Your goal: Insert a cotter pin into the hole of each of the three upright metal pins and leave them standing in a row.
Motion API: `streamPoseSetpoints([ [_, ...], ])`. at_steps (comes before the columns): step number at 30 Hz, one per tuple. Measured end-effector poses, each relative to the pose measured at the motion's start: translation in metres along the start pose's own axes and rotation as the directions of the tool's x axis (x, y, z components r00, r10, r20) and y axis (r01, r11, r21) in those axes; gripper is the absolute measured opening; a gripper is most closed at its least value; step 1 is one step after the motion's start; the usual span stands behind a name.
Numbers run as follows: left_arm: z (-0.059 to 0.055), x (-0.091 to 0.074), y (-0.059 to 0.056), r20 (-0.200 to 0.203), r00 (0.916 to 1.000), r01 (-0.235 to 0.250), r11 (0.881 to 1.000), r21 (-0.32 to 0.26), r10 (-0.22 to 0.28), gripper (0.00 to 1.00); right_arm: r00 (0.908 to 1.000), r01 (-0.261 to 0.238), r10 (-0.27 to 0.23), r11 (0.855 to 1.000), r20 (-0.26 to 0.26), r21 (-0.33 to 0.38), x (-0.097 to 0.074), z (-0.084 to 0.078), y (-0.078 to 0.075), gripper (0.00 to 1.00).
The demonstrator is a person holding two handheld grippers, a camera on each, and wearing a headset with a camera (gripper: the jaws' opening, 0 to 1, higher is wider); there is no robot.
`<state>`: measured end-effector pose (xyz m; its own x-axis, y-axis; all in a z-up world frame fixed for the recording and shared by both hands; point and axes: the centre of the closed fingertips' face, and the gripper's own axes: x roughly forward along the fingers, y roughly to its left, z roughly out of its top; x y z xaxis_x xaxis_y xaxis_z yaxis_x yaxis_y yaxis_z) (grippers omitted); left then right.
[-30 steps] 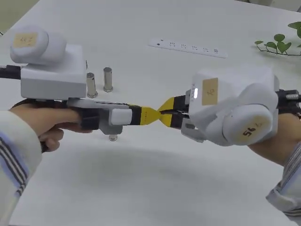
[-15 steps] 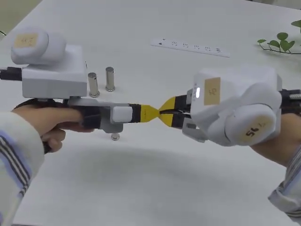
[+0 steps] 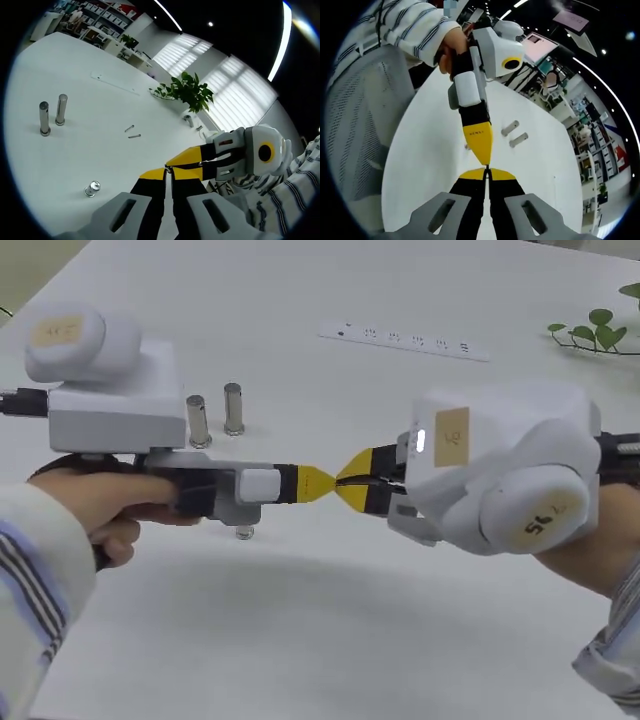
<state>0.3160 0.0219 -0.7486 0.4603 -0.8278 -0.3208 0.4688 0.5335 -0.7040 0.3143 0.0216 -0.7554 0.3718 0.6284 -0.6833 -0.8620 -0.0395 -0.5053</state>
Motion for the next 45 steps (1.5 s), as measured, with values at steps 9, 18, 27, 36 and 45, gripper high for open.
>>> streamPoseSetpoints([
  [9,0.000,-0.002,0.004,-0.008,0.9997,-0.025,0.999,0.029,0.025,0.01,1.0000,-0.005,0.005,1.000,0.004,0.008,0.002,0.001,0.001,0.02],
  [18,0.000,-0.002,0.005,-0.008,0.9994,-0.034,0.998,0.056,0.034,0.00,1.0000,-0.005,0.005,1.000,0.007,0.008,0.001,0.001,0.002,0.02],
  [27,0.000,-0.002,0.004,-0.006,0.9989,-0.045,0.993,0.105,0.046,0.00,1.0000,0.000,0.000,1.000,0.006,0.003,0.002,0.001,0.002,0.02],
  [36,0.001,-0.004,0.005,0.003,0.9989,-0.047,0.994,0.097,0.047,0.00,0.9995,-0.007,0.008,1.000,0.030,-0.026,0.001,0.006,0.002,0.03],
  [45,0.000,-0.012,0.011,0.012,0.9978,-0.066,0.994,0.089,0.065,0.00,0.9990,0.009,-0.008,1.000,0.043,-0.027,-0.002,0.007,-0.003,0.12],
])
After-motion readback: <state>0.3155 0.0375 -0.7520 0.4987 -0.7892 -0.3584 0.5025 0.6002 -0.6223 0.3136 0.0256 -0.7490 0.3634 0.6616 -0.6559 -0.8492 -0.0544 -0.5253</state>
